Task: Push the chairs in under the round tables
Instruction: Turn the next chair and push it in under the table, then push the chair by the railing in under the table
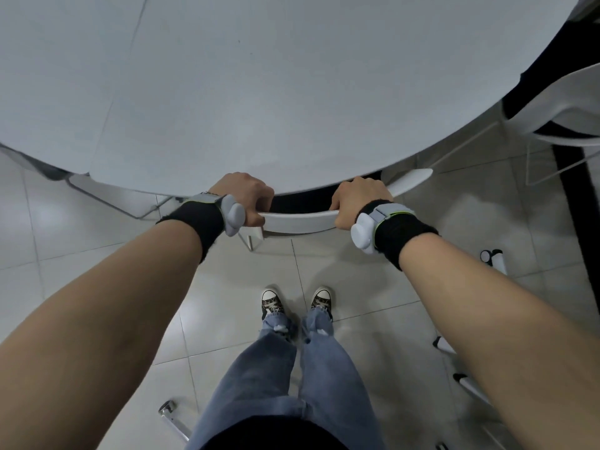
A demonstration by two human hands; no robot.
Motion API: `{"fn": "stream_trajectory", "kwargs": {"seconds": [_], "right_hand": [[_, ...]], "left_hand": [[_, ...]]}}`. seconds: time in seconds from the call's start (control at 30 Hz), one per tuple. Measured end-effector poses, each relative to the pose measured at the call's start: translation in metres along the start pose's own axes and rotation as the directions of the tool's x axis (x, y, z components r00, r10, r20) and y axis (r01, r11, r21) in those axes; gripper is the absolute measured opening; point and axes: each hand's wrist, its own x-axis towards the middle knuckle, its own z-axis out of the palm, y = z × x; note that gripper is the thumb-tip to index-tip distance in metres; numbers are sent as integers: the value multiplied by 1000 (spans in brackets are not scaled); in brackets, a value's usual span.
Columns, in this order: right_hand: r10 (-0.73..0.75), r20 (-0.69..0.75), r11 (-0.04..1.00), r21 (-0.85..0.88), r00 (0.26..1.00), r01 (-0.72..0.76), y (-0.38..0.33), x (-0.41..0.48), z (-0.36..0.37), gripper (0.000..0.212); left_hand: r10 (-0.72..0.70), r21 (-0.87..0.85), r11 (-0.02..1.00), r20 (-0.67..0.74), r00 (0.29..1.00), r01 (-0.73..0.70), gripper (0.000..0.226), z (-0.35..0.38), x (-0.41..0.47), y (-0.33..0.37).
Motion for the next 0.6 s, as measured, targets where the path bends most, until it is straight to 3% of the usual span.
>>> {"fn": "stream_trajectory", "kwargs": {"seconds": [0.2, 0.37, 0.6], "right_hand": [[-22, 84, 994, 104, 996, 14, 3, -44, -3, 51], [35, -101, 961, 277, 994, -6, 53, -103, -21, 54], [216, -187, 926, 352, 958, -140, 169, -174, -41, 50]], "left_hand": [[-88, 22, 996, -2, 996, 88, 26, 10, -19, 32], [-58, -87, 994, 60, 996, 64, 50, -14, -8, 88], [-28, -103, 995, -104, 994, 17, 76, -51, 36, 221]]}}
